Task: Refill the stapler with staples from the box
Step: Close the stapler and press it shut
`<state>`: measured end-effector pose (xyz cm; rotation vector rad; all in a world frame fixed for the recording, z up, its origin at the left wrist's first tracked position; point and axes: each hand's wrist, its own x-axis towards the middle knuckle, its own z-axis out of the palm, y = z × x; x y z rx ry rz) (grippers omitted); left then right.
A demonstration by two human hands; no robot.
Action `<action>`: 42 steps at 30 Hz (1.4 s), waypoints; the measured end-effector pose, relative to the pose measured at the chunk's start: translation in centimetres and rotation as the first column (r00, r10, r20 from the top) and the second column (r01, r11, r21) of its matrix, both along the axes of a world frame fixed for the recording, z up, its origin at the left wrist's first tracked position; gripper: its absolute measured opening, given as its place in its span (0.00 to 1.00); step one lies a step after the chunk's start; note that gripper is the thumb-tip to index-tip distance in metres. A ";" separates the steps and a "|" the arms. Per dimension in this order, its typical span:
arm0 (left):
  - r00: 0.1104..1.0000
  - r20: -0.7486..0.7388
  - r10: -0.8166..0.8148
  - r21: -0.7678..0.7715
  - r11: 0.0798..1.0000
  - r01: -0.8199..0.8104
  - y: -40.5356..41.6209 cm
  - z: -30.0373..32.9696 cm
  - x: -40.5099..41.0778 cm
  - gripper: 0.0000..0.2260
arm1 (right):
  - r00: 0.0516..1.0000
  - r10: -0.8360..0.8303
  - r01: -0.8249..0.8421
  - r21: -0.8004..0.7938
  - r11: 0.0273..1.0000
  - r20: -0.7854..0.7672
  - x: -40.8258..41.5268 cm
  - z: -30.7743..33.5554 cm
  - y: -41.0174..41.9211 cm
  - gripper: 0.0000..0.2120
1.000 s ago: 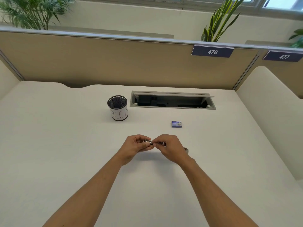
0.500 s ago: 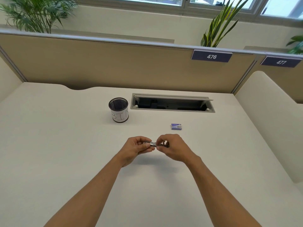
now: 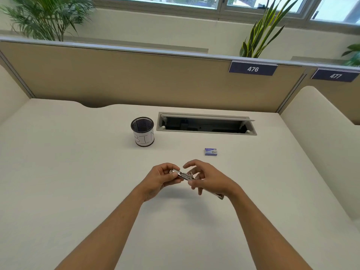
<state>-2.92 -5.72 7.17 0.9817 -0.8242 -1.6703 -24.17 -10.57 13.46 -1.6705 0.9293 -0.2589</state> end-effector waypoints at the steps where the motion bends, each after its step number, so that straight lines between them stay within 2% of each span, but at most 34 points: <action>1: 1.000 -0.009 0.004 -0.003 1.000 -0.004 0.0 0.0 0.0 0.10 | 0.999 -0.008 0.005 0.064 0.998 0.041 -0.2 0.0 -0.1 0.18; 3: 1.000 -0.019 0.015 -0.013 1.000 -0.016 0.0 0.2 -0.2 0.10 | 0.996 -0.035 0.025 0.134 0.991 0.079 -0.5 -0.2 -0.2 0.17; 8: 0.998 -0.040 0.056 -0.032 0.998 -0.057 -0.1 0.6 -1.2 0.15 | 0.983 -0.172 0.162 0.129 0.978 0.070 0.1 -0.9 0.3 0.11; 11: 0.995 -0.054 0.080 -0.031 0.996 -0.082 -0.2 0.7 -1.6 0.18 | 0.974 -0.194 0.174 0.165 0.971 0.113 0.4 -1.0 0.9 0.09; 17: 0.981 -0.093 0.172 0.005 0.985 -0.172 0.0 0.9 -1.9 0.16 | 0.963 -0.205 0.161 0.236 0.958 0.176 0.5 -0.8 1.3 0.11; 23: 0.968 -0.144 0.205 0.022 0.979 -0.204 -0.1 0.7 -2.4 0.14 | 0.935 -0.315 0.266 0.265 0.927 0.163 1.2 -1.3 1.3 0.09; 31: 0.919 -0.185 0.347 0.077 0.938 -0.339 -0.1 0.3 -2.3 0.12 | 0.928 -0.341 0.288 0.287 0.914 0.153 -0.3 -2.0 1.1 0.12; 34: 0.909 -0.139 0.392 0.054 0.920 -0.388 -0.1 0.4 -2.0 0.11 | 0.914 -0.349 0.275 0.319 0.907 0.206 -1.5 -1.8 0.9 0.15; 38: 0.931 -0.035 0.363 -0.005 0.932 -0.363 0.0 0.4 -2.5 0.11 | 0.832 -0.426 0.310 0.339 0.888 0.354 -1.9 -1.6 0.5 0.18; 40: 0.942 0.031 0.334 -0.036 0.942 -0.333 0.0 0.5 -2.9 0.12 | 0.790 -0.456 0.341 0.324 0.883 0.411 -1.4 -1.6 0.5 0.17; 42: 0.951 0.066 0.302 -0.054 0.953 -0.298 0.1 0.7 -3.4 0.13 | 0.791 -0.454 0.377 0.257 0.890 0.411 -0.8 -1.6 0.6 0.14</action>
